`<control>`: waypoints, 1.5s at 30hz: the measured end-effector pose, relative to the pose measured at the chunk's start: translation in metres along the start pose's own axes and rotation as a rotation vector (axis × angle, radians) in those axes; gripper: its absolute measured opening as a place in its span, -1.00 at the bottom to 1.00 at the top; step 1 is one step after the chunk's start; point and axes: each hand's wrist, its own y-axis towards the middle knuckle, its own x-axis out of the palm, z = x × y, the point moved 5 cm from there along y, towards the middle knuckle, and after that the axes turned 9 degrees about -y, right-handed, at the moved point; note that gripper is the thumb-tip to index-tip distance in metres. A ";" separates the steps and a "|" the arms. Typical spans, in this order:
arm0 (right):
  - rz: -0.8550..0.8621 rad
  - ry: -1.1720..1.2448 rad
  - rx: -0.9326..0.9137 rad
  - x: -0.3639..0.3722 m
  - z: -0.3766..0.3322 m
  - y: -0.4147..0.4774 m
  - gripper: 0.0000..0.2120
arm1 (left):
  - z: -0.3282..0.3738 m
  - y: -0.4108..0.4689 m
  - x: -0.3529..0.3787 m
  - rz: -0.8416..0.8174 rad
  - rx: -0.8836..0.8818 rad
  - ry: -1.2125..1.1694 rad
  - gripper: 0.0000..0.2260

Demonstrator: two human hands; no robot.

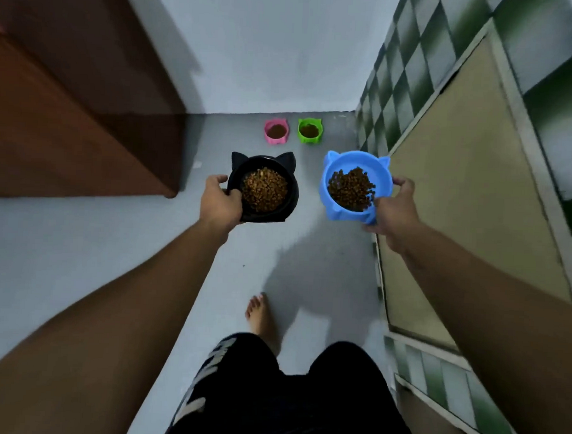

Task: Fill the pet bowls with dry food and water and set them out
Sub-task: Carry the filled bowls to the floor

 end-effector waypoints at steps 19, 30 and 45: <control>0.000 -0.140 0.071 0.181 -0.044 0.365 -0.60 | -0.071 0.350 0.152 0.042 -0.068 0.141 -0.75; -0.008 -0.191 0.066 0.324 0.092 0.590 -0.62 | -0.231 0.561 0.266 0.087 -0.049 0.106 -0.73; 0.125 -0.473 -0.053 0.354 0.152 0.691 -0.59 | -0.301 0.631 0.317 0.107 0.005 0.126 -0.74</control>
